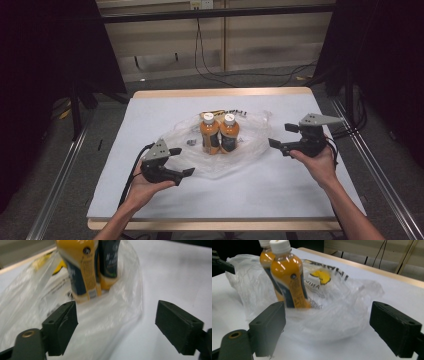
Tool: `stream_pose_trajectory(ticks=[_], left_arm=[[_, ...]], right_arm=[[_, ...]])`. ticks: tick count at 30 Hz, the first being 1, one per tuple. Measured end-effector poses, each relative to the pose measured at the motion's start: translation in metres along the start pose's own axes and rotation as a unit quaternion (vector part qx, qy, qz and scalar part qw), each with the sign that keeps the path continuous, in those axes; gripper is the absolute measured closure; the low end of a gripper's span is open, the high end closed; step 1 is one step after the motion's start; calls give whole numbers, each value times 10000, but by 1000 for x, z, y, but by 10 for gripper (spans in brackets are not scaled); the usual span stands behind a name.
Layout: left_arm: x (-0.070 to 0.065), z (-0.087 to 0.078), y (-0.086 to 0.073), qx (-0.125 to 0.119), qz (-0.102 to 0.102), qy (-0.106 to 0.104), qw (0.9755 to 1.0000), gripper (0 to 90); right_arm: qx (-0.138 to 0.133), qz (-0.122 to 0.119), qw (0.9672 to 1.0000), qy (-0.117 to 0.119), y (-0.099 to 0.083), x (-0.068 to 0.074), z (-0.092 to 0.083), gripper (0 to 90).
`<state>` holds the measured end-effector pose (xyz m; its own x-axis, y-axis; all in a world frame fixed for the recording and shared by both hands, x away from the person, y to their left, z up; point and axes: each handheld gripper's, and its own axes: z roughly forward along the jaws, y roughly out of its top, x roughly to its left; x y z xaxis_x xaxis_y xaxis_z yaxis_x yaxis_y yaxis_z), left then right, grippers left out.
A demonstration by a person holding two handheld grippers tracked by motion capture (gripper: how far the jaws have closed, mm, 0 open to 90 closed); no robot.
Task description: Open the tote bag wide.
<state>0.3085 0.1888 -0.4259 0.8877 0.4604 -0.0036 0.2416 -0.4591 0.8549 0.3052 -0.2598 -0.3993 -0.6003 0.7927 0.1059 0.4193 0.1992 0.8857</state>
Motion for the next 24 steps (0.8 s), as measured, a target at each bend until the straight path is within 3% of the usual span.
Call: stream_pose_trajectory(ticks=[4,9,12,19,23,24], left_arm=[[-2,-15,-6,-56,3,260,9996,142],[-1,-33,-18,-106,-219,500,9985,93],[2,-41,-29,-81,-402,533,9977,76],[5,-63,-53,-146,-880,960,9914,56],[0,-70,-68,-262,-1106,1067,9878,45],[0,-71,-70,-278,-1102,1038,9881,48]], right_arm=[[52,8,10000,-84,-19,5,-13,116],[-126,136,9996,-218,-33,8,-32,85],[-146,240,9992,-291,-43,10,-41,64],[-119,433,9982,-386,-61,11,-65,48],[-250,574,9965,-555,-76,12,-75,44],[-315,718,9954,-550,-82,11,-77,47]])
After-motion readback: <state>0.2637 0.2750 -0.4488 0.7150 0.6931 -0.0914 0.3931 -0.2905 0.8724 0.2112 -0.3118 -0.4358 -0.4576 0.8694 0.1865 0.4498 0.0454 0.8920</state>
